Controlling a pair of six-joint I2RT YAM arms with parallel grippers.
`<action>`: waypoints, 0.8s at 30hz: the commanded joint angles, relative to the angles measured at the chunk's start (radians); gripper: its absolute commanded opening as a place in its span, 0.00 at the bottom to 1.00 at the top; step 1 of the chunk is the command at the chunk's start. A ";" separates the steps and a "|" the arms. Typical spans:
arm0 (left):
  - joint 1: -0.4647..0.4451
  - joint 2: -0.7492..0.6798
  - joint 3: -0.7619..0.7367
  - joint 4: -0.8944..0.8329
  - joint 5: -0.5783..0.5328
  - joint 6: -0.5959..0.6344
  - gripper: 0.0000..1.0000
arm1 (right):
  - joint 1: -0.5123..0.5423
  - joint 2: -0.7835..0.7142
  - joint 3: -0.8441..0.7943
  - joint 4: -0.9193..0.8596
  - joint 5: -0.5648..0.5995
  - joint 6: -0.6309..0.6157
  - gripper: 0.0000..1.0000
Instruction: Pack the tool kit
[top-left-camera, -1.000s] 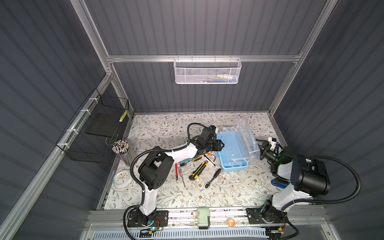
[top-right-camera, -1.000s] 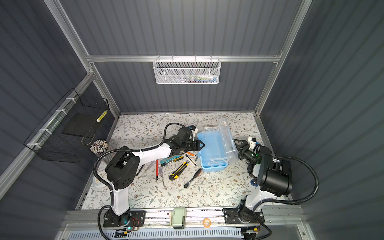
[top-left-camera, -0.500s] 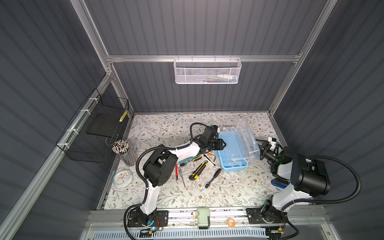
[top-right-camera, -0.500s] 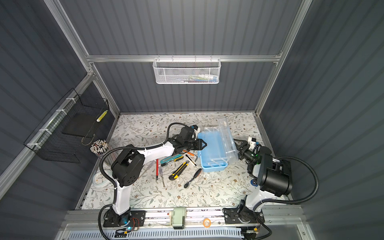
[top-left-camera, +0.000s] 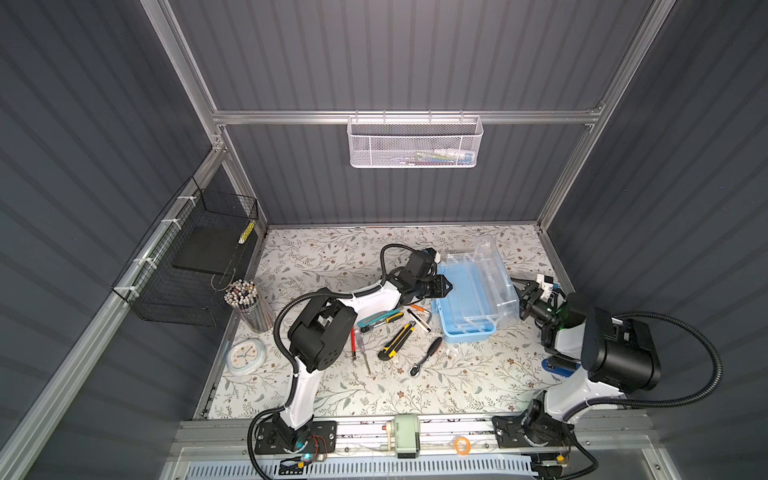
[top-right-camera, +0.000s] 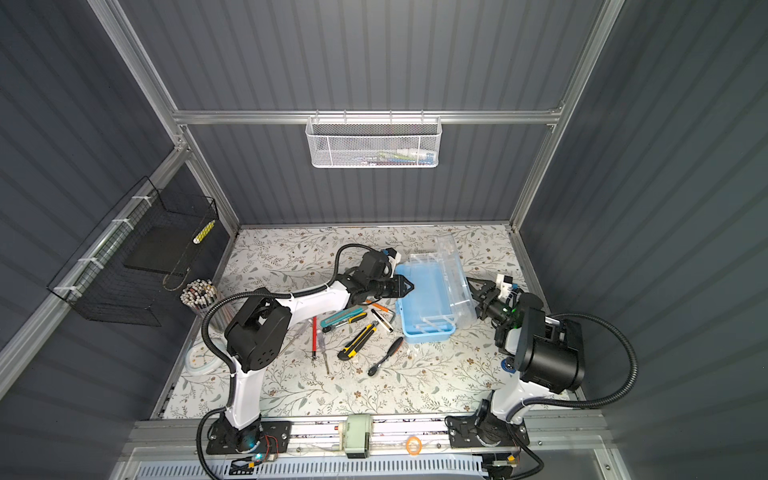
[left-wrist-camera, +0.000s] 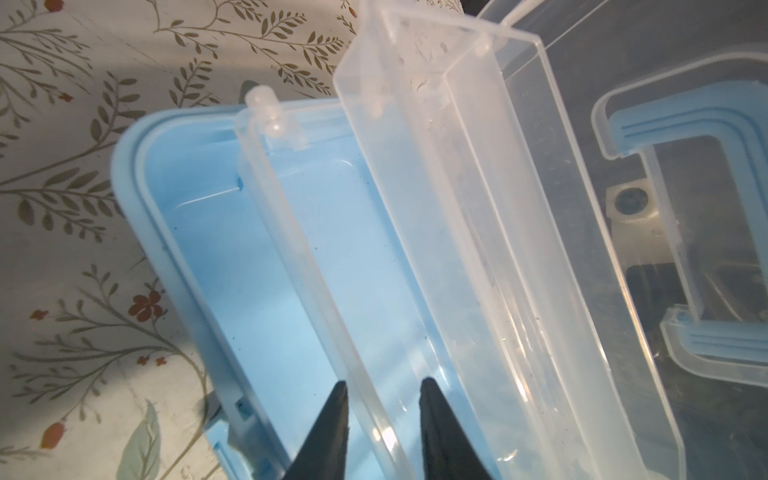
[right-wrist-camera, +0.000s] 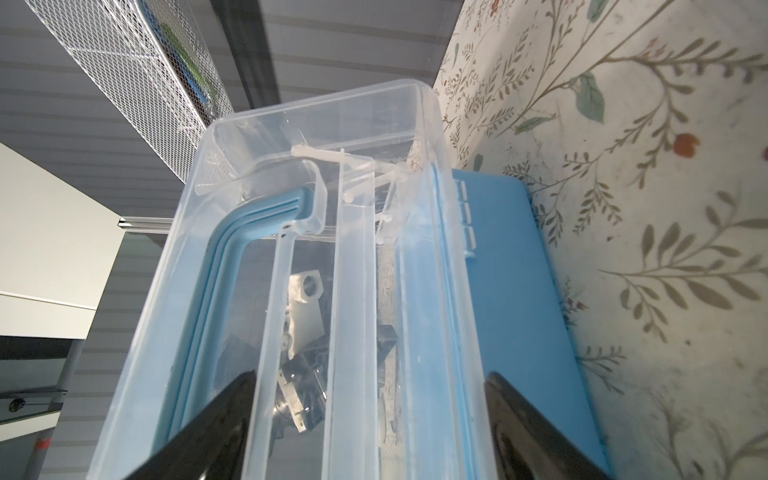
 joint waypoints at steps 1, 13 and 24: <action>-0.001 0.020 0.030 0.029 0.033 -0.016 0.30 | 0.000 -0.005 0.011 0.049 -0.014 0.000 0.85; -0.001 0.026 0.032 0.053 0.041 -0.030 0.26 | 0.000 -0.063 0.029 -0.069 -0.006 -0.055 0.90; -0.002 0.038 0.032 0.096 0.054 -0.045 0.25 | 0.000 -0.059 0.018 -0.056 -0.015 -0.049 0.88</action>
